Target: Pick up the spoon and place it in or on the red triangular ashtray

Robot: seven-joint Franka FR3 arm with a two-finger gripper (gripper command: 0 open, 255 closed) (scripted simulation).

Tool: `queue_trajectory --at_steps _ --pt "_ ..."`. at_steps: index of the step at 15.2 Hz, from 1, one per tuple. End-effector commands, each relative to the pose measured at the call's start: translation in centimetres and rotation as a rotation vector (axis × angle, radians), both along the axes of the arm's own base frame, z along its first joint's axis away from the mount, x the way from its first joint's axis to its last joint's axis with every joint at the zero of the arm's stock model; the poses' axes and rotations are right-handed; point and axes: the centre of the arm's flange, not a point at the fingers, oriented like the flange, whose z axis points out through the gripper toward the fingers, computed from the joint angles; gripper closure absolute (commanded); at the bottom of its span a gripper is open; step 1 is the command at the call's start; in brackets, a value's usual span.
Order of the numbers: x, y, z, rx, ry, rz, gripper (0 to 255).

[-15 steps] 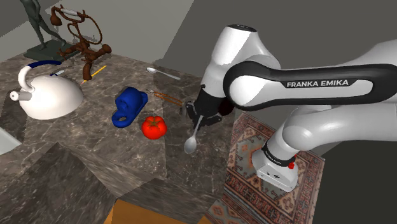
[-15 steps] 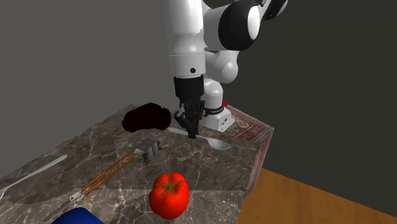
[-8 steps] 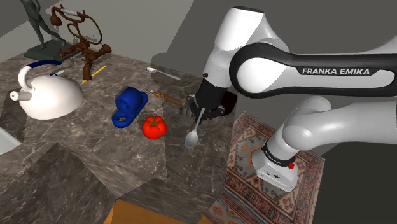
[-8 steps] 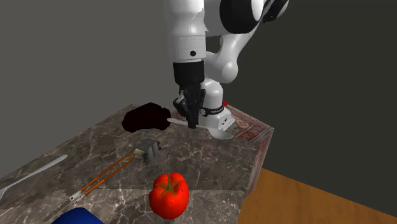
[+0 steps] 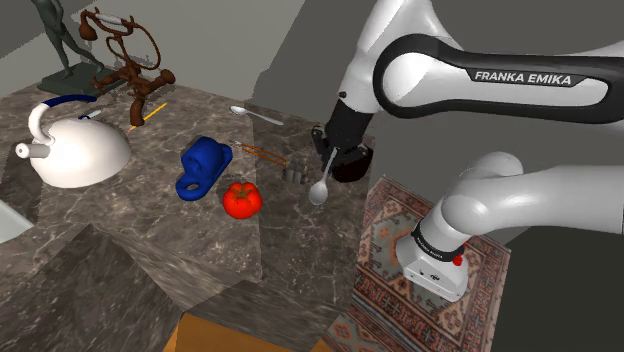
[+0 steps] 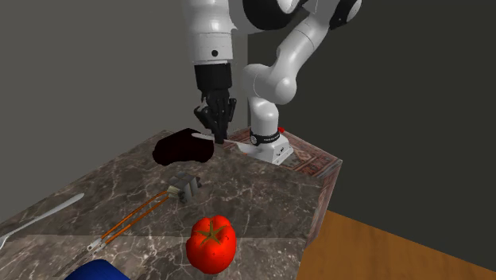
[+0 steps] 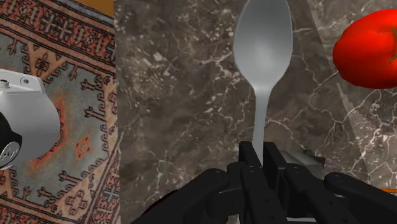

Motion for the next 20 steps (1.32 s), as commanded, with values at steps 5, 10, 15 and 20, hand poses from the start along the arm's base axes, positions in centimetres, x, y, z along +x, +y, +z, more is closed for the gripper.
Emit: queue_trajectory --at_steps 5,10,15,20 --pt "1.2 -7.6 0.4 0.000 0.000 0.001 255" --pt "2.2 -14.1 0.6 0.000 0.000 0.001 255" --pt "3.0 -19.6 0.3 0.000 0.000 0.001 255" --pt "3.0 -19.6 -2.3 0.000 0.000 0.001 255"
